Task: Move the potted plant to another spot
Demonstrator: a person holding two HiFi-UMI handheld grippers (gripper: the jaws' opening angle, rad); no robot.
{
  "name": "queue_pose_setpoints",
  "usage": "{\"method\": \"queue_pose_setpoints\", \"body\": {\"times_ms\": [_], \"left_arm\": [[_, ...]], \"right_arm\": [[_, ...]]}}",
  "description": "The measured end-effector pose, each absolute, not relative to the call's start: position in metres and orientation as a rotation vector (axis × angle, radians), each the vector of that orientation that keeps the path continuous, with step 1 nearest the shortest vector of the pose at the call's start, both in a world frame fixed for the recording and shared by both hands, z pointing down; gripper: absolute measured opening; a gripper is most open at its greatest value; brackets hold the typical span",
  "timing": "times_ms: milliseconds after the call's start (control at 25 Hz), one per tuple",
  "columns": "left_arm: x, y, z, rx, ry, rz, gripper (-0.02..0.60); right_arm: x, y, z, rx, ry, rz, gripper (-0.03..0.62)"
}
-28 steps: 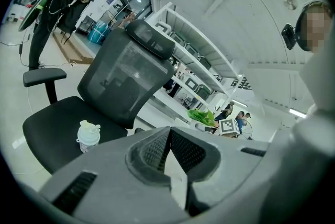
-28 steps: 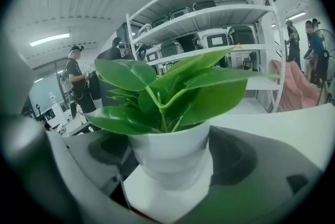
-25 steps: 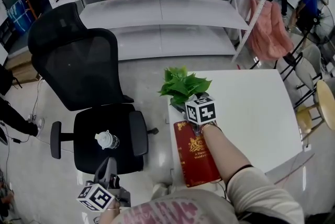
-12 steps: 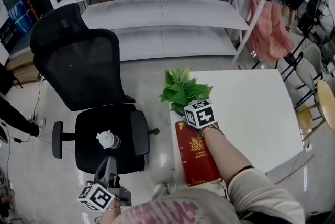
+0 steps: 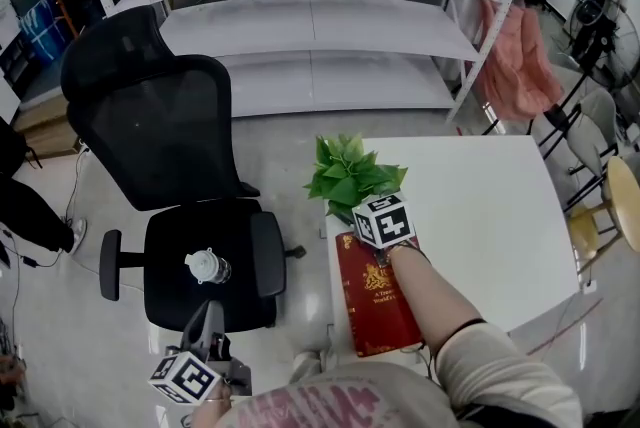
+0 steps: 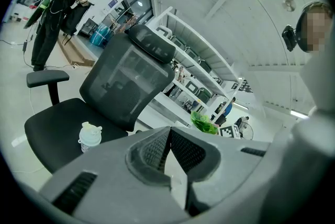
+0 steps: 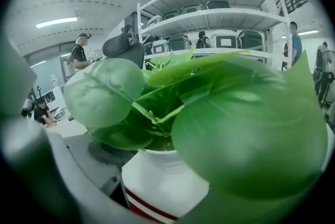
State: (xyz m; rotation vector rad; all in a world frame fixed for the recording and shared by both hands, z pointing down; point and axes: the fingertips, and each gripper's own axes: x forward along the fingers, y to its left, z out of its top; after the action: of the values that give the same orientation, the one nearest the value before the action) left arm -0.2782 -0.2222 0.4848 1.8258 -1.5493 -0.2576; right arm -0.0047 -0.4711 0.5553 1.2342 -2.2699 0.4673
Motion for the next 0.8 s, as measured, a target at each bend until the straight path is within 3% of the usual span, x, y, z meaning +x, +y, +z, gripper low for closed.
{"method": "queue_pose_setpoints", "body": {"times_ms": [800], "left_arm": [[-0.2723,-0.2193,0.4791,1.817,-1.544,-0.258,0.003]], "right_arm": [[0.0019,-0.4692,0.5561,1.224,-2.251,0.468,0.489]]}}
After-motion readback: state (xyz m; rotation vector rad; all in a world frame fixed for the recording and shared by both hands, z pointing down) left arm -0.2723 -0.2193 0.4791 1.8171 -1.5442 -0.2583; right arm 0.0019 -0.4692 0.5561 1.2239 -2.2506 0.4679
